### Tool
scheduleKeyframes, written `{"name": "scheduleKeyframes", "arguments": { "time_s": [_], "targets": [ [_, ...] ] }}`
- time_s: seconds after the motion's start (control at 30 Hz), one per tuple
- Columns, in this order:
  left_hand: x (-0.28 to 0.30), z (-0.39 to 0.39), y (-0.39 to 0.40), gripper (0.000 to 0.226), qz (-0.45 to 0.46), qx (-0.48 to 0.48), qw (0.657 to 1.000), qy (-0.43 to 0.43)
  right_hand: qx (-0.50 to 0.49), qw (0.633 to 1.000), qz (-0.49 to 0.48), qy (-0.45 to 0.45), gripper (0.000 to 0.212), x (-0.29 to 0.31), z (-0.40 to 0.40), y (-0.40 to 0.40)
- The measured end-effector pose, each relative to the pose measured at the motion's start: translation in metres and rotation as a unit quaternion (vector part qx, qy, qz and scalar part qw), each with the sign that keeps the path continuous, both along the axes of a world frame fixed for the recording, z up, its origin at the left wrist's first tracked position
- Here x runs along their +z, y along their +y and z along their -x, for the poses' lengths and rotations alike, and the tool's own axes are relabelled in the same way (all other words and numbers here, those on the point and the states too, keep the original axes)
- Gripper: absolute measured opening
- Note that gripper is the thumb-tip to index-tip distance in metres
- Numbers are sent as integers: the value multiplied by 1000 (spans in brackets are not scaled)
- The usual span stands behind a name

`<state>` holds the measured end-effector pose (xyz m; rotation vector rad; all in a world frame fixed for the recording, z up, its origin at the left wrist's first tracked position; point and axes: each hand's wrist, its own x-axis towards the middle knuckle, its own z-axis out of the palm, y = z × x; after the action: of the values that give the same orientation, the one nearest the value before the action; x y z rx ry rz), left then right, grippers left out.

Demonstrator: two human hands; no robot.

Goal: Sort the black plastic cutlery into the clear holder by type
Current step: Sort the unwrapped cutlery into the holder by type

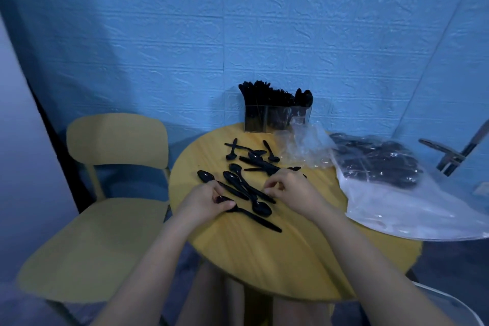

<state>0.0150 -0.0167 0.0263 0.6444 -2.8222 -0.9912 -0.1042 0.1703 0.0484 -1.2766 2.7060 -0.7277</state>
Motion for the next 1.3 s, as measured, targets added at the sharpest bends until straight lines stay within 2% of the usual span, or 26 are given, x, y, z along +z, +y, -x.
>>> {"name": "scheduleKeyframes", "arguments": {
  "time_s": [0.17,0.27,0.47,0.6,0.73,0.8,0.93,1.07,1.17,1.3],
  "targets": [
    [-12,0,10,26,-80,51,992,78,-45,998,-30,-30,34,-11,-14,-1],
    [-11,-3,11,22,-158,70,973,152,-68,994,-62,-53,35,-16,-20,-2],
    [-13,-6,6,9,-358,100,903,214,-92,990,-55,-91,25,-19,-25,-2],
    [-10,-2,8,10,-469,115,839,249,-106,988,-32,-106,13,-23,-27,-1],
    [-6,4,14,18,-555,110,778,275,-156,982,60,-89,8,-27,-26,6],
    [-5,6,18,22,-568,112,766,279,-185,971,131,-72,7,-24,-21,12],
    [-7,14,23,23,-598,111,752,253,-213,911,332,-116,6,-15,-2,23],
    [-4,15,28,25,-666,67,715,202,-171,870,438,-147,14,0,14,25],
    [-5,14,30,29,-686,43,701,192,-85,897,395,-178,14,10,19,16],
    [-5,12,33,37,-673,13,721,165,16,938,266,-221,10,14,15,-9]
  ]
}}
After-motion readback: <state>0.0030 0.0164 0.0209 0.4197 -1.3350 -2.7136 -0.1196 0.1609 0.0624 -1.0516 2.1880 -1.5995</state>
